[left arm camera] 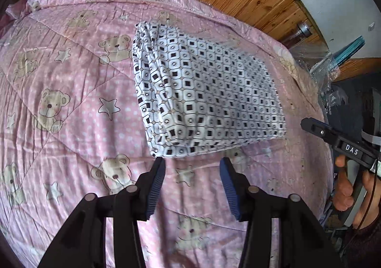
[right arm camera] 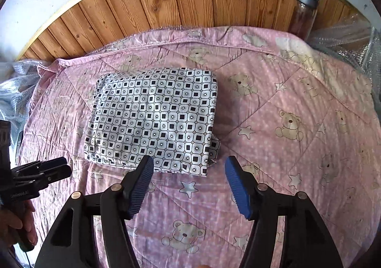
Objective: Fold clothes
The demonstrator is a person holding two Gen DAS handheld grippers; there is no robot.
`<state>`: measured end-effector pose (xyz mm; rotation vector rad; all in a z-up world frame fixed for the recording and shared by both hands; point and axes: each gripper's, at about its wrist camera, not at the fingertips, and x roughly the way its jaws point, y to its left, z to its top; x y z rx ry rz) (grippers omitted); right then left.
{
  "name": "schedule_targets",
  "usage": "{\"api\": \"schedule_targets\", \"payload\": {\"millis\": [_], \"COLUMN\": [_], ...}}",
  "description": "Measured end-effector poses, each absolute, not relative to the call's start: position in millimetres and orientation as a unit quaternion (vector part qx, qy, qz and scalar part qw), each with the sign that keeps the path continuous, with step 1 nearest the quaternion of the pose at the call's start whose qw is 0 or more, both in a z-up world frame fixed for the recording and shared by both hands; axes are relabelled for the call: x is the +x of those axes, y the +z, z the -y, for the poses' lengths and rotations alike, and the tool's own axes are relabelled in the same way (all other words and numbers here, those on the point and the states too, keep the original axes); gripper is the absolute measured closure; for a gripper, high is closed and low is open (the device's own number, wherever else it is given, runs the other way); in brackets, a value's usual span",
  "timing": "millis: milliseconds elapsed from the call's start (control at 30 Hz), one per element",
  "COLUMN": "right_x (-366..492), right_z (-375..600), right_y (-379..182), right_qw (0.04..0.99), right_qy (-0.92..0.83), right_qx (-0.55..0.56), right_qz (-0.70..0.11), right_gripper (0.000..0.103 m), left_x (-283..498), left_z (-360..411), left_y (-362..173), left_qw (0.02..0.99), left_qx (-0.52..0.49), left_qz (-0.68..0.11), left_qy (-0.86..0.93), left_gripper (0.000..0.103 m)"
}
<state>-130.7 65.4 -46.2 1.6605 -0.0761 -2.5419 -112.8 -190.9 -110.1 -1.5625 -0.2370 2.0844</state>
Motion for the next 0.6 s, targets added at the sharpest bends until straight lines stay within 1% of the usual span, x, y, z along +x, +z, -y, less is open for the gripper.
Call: {"api": "schedule_targets", "payload": {"millis": [67, 167, 400, 600], "right_x": [-124.4, -114.7, -79.4, -44.6], "right_z": [-61.8, -57.1, -56.3, -44.9], "right_y": [-43.8, -48.9, -37.5, -21.4], "right_qw": [0.044, 0.037, 0.039, 0.030], "right_qy": [-0.837, -0.832, -0.826, -0.826], "right_qx": [0.545, 0.554, 0.562, 0.562], "right_qz": [0.012, -0.003, 0.031, 0.035], "right_gripper": [0.034, 0.033, 0.033, 0.034], "left_x": [-99.7, -82.9, -49.9, -25.1], "left_z": [184.6, 175.4, 154.5, 154.0], "left_y": [-89.8, -69.9, -47.0, -24.9], "left_qw": [0.253, 0.240, 0.210, 0.207], "left_qx": [-0.564, -0.555, -0.552, -0.533], "left_qz": [0.093, 0.094, 0.081, 0.053], "left_qy": [0.780, 0.791, 0.803, 0.819], "left_gripper": [0.036, 0.025, 0.024, 0.024]}}
